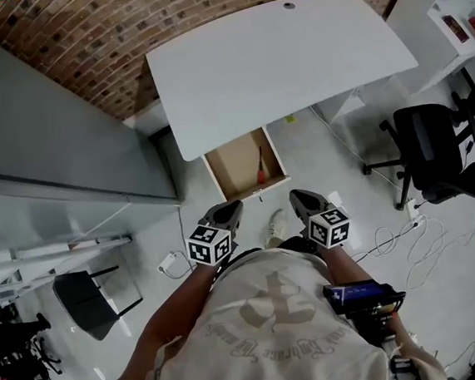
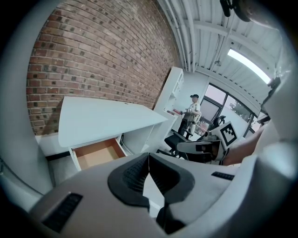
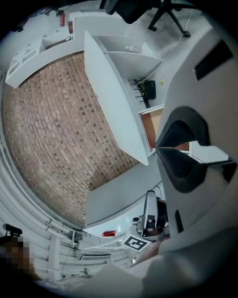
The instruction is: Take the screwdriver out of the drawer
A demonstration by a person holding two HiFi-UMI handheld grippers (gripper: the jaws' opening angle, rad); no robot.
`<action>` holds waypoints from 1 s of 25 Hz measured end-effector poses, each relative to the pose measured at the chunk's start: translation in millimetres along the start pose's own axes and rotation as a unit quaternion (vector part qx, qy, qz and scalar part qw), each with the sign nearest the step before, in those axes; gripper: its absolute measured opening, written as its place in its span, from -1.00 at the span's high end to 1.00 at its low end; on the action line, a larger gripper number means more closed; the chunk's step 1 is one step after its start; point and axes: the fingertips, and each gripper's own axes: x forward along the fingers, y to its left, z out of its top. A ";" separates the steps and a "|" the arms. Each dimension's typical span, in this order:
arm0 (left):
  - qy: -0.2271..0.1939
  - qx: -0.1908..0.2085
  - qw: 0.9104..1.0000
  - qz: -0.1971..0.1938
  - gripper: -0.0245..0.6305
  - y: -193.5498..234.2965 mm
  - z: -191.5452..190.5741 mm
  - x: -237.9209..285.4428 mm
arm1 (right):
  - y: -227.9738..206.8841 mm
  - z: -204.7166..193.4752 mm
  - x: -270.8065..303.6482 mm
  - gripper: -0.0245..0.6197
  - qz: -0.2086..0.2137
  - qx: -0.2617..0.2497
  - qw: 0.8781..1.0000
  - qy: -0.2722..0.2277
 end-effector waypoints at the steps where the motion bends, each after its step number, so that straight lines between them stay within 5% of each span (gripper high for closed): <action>1: 0.003 0.001 1.000 0.001 0.86 2.4 0.9 3.6 | -3.5 2.2 3.3 0.85 0.001 0.000 1.000 0.001; 25: 0.068 -0.020 0.996 0.051 0.86 26.1 -1.0 52.6 | -60.1 10.7 47.5 0.85 0.039 0.014 0.999 0.035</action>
